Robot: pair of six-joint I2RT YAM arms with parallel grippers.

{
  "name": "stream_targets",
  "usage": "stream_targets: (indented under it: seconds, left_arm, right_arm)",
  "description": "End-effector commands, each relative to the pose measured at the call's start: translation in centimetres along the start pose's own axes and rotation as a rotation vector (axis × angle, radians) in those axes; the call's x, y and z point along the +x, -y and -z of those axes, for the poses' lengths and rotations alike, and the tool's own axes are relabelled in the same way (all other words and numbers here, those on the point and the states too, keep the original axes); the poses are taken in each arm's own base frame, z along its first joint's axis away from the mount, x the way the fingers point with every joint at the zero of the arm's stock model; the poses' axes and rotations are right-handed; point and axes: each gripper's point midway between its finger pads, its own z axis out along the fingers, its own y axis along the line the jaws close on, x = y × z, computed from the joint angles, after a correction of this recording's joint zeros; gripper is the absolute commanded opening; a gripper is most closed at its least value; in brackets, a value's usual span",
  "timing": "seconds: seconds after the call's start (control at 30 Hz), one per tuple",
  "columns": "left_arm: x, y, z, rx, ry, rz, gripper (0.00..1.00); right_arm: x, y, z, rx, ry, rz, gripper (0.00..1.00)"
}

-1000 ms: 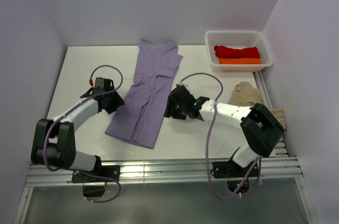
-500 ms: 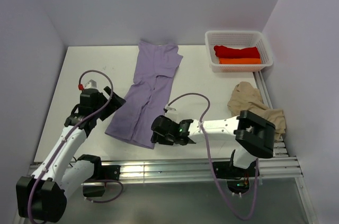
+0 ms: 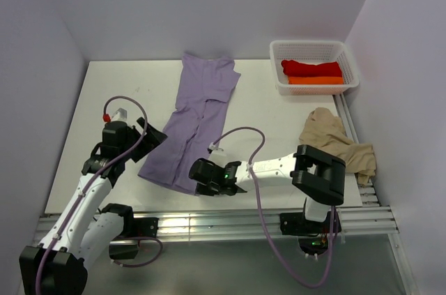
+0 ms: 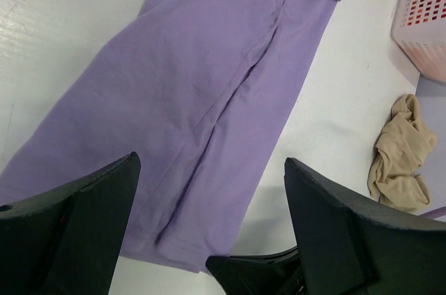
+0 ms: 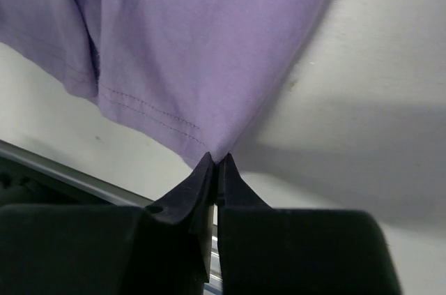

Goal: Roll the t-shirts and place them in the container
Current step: Fold the tshirt

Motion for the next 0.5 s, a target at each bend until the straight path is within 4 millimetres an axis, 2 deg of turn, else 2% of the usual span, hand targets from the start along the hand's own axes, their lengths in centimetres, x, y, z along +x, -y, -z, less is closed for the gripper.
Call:
stream_targets:
  seconds: [0.0, 0.13, 0.17, 0.23, 0.3, 0.33, 0.4, 0.43, 0.47]
  left_arm:
    - [0.4, 0.7, 0.1, 0.038, -0.024, 0.004, 0.90]
    - [1.2, 0.6, -0.1, 0.023, -0.052, -0.004, 0.90]
    - [1.4, 0.7, -0.2, 0.023, -0.058, -0.007, 0.90]
    - [2.1, 0.9, -0.4, 0.023, -0.081, -0.012, 0.90]
    - [2.6, 0.6, -1.0, -0.004, -0.108, -0.016, 0.90]
    - [3.3, 0.7, -1.3, -0.017, -0.135, -0.023, 0.90]
    - [4.3, 0.9, -1.7, -0.026, -0.165, -0.046, 0.90]
    - [4.8, 1.0, -1.8, -0.033, -0.179, -0.043, 0.90]
    - [5.4, 0.8, -2.1, -0.043, -0.197, -0.045, 0.90]
  right_arm:
    - [-0.9, 0.7, 1.7, 0.000, 0.039, 0.001, 0.00]
    - [-0.5, 3.0, 2.9, 0.024, 0.025, 0.036, 0.00]
    - [-0.1, 4.4, 2.9, 0.047, 0.019, 0.047, 0.00]
    - [-0.3, 5.3, 3.5, 0.041, 0.024, 0.037, 0.00]
    - [-0.2, 7.5, 3.7, 0.057, 0.017, 0.023, 0.00]
    - [0.1, 9.2, 3.6, 0.079, 0.011, 0.024, 0.00]
    - [-0.8, 10.2, 4.2, 0.067, 0.028, -0.003, 0.00]
    - [-0.6, 11.7, 4.2, 0.087, 0.027, -0.004, 0.00]
    - [-1.1, 11.7, 4.8, 0.065, 0.039, -0.006, 0.00]
